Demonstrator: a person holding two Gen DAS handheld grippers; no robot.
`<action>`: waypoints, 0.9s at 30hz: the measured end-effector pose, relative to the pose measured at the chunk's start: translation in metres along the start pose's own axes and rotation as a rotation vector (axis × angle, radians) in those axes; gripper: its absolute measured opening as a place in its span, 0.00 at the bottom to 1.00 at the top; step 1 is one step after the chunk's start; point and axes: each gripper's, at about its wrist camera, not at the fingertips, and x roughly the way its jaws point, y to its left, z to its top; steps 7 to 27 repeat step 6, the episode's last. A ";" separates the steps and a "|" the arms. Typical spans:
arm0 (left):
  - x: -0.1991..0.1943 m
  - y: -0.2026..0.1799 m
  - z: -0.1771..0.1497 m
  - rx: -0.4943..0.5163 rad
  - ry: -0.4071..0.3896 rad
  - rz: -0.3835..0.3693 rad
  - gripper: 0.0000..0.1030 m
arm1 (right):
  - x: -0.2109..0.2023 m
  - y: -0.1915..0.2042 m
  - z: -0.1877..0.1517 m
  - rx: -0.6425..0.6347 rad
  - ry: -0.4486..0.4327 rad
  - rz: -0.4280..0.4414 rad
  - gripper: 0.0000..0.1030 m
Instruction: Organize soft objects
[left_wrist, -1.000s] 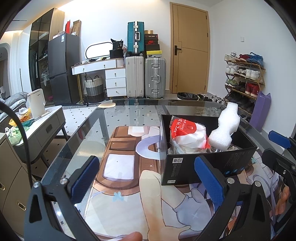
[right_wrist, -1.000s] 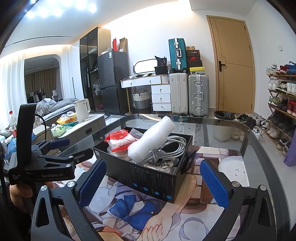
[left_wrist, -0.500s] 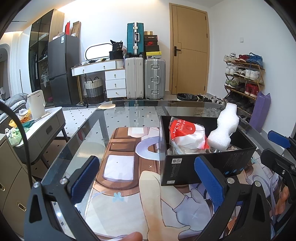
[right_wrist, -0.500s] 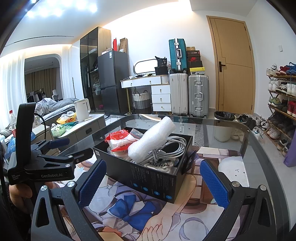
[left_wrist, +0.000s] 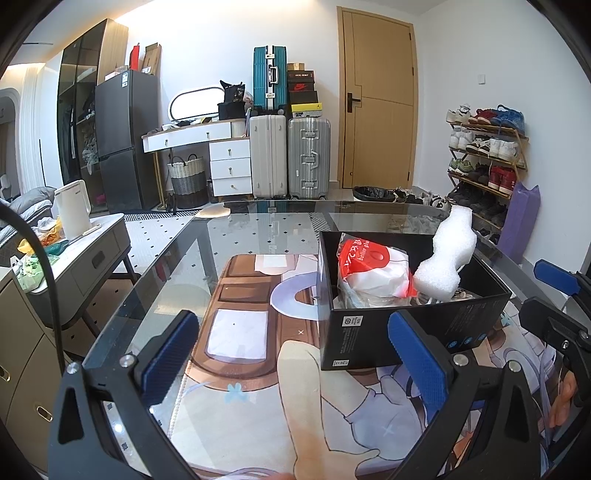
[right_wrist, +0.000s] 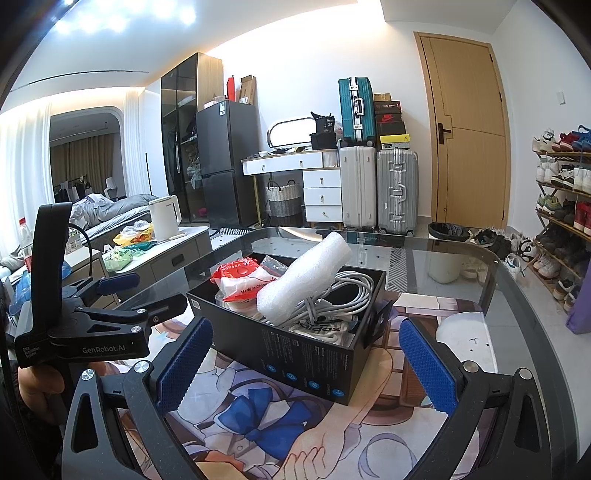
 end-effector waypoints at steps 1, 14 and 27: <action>0.000 0.000 0.001 -0.001 0.000 -0.004 1.00 | 0.000 0.000 0.000 -0.001 0.002 0.002 1.00; -0.002 0.001 0.007 0.004 -0.005 -0.018 1.00 | 0.002 0.001 0.002 -0.001 0.011 0.004 0.99; -0.002 0.001 0.007 0.004 -0.005 -0.018 1.00 | 0.002 0.001 0.002 -0.001 0.011 0.004 0.99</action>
